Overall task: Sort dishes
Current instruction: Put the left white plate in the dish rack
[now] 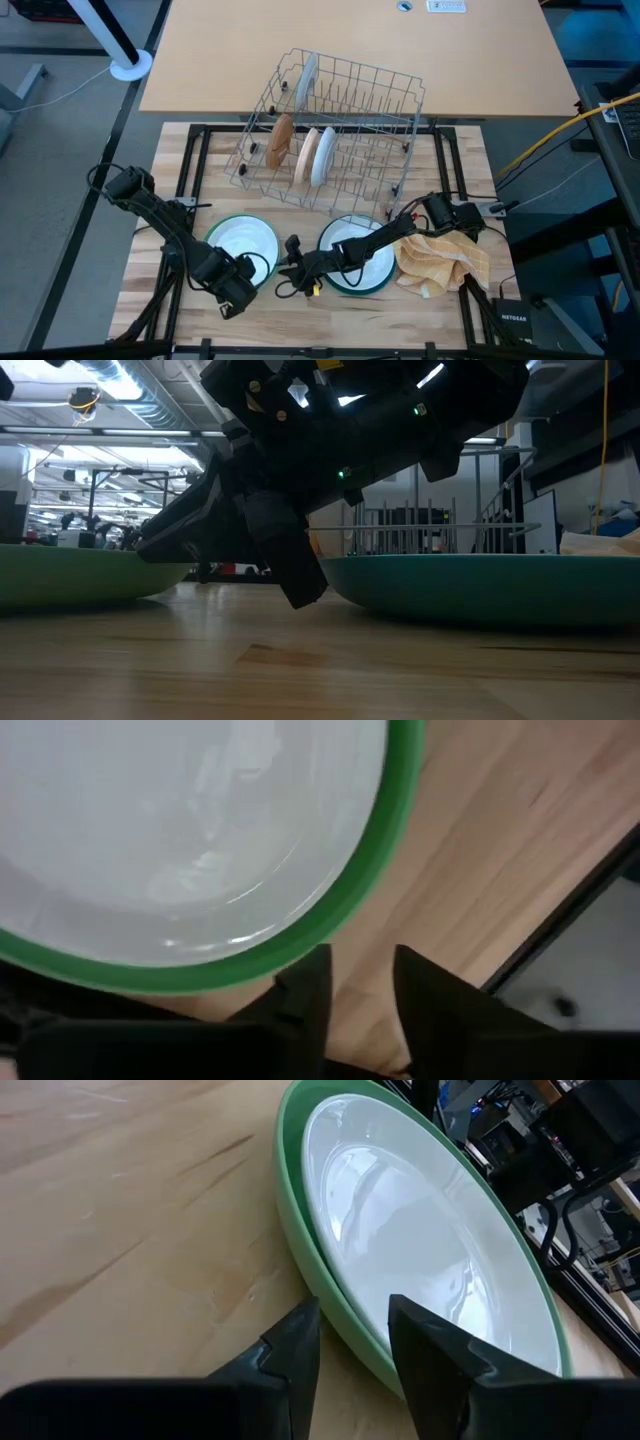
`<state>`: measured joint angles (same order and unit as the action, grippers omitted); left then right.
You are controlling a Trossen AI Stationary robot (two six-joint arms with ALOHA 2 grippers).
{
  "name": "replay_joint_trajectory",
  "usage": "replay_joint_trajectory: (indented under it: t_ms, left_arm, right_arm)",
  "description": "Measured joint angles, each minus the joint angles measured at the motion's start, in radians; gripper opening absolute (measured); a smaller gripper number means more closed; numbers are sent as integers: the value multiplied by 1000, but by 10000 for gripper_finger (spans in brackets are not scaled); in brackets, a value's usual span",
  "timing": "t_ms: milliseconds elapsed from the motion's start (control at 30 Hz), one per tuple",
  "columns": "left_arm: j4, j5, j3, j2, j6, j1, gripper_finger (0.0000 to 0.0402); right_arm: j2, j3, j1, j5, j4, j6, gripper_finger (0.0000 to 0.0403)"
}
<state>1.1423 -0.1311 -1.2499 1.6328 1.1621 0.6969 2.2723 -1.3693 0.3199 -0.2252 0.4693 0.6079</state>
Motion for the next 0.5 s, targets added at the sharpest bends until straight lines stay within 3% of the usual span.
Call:
replay_joint_trajectory:
  t_ms: [200, 333, 500]
  left_arm:
    - [-1, 97, 0, 62, -188, 43, 152]
    - [-2, 118, 0, 125, -306, 60, 156]
    - [-2, 114, -1, 196, -331, 76, 148]
  right_arm:
    - [0, 0, 0, -1, 0, 0, 127]
    - [0, 0, 0, -2, 0, 0, 127]
    - [0, 0, 0, -2, 1, 0, 127]
